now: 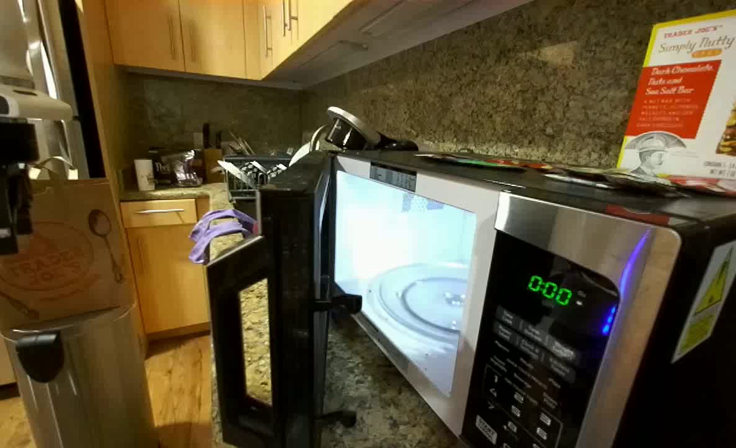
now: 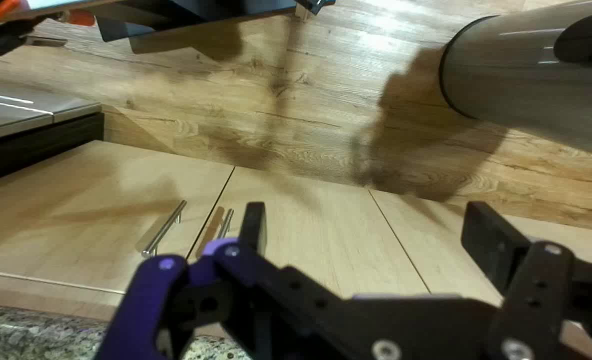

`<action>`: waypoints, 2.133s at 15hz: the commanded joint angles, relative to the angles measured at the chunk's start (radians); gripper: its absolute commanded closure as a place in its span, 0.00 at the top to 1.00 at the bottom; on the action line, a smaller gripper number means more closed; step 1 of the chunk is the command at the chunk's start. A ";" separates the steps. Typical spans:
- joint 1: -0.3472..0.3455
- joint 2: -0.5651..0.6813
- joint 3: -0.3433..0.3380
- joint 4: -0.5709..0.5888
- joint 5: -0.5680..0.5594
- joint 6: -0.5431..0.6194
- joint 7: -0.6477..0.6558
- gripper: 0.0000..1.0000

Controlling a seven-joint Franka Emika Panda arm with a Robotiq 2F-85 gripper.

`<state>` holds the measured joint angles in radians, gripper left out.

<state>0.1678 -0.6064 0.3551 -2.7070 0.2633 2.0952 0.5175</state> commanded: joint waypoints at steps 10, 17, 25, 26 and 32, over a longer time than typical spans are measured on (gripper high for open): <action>-0.038 0.293 0.036 0.452 -0.349 -0.221 -0.019 1.00; 0.028 0.578 0.035 0.762 -0.460 -0.193 -0.020 1.00; 0.125 0.719 -0.026 0.897 -0.523 -0.210 -0.010 1.00; 0.127 0.726 -0.028 0.904 -0.524 -0.212 -0.010 1.00; 0.128 0.781 -0.050 0.972 -0.592 -0.208 -0.150 1.00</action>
<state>0.2777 0.1225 0.3410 -1.8023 -0.2730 1.8938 0.4773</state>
